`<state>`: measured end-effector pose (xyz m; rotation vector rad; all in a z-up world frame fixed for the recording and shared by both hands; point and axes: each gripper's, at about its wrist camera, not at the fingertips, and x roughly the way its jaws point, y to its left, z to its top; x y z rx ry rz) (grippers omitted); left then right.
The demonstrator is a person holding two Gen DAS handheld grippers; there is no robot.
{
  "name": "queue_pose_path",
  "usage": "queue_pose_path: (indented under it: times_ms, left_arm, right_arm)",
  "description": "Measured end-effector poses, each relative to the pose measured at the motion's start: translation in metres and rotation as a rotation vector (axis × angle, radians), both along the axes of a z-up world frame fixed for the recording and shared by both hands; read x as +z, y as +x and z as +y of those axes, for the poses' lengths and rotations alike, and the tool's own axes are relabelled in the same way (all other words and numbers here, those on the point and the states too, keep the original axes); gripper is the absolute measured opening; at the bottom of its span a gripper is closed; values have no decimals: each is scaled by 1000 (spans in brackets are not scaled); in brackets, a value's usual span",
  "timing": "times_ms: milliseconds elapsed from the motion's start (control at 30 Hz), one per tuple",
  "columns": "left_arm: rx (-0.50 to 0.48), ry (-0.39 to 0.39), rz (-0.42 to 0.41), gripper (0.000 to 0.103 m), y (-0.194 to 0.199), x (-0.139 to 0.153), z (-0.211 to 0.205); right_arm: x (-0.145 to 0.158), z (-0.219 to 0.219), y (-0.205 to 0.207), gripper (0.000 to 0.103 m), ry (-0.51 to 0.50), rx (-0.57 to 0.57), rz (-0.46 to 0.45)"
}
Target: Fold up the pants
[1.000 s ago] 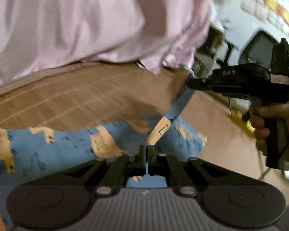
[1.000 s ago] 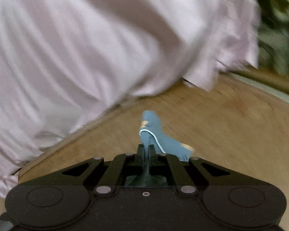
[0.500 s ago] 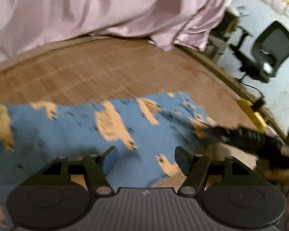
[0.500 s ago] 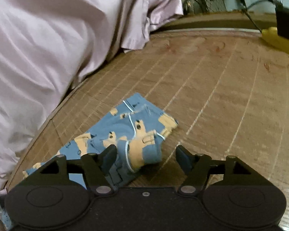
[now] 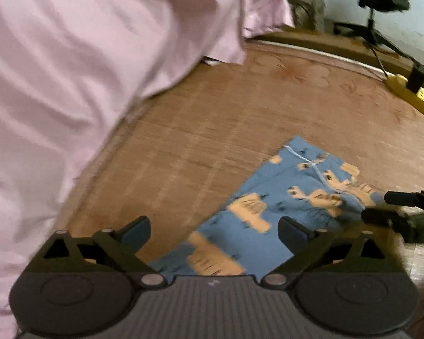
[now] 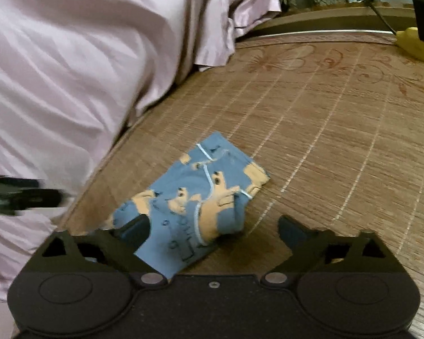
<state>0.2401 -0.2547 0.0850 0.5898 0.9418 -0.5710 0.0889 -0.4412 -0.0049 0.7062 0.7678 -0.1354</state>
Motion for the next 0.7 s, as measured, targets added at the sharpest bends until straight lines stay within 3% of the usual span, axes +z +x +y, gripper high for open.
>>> queue_pose_path:
  times_ms: [200, 367, 467, 600, 700]
  left_arm:
    - [-215, -109, -53, 99, 19, -38, -58]
    - [-369, -207, 132, 99, 39, -54, -87]
    - [-428, -194, 183, 101, 43, -66, -95]
    - [-426, -114, 240, 102, 48, -85, -102]
    - [-408, -132, 289, 100, 52, -88, -99]
  right_arm:
    - [-3, -6, 5, 102, 55, -5, 46]
    - [-7, -5, 10, 102, -1, 54, 59]
    - [-8, -6, 10, 102, 29, 65, 41]
    - [-12, -4, 12, 102, 49, 98, 55]
    - [-11, -7, 11, 102, 66, 97, 37]
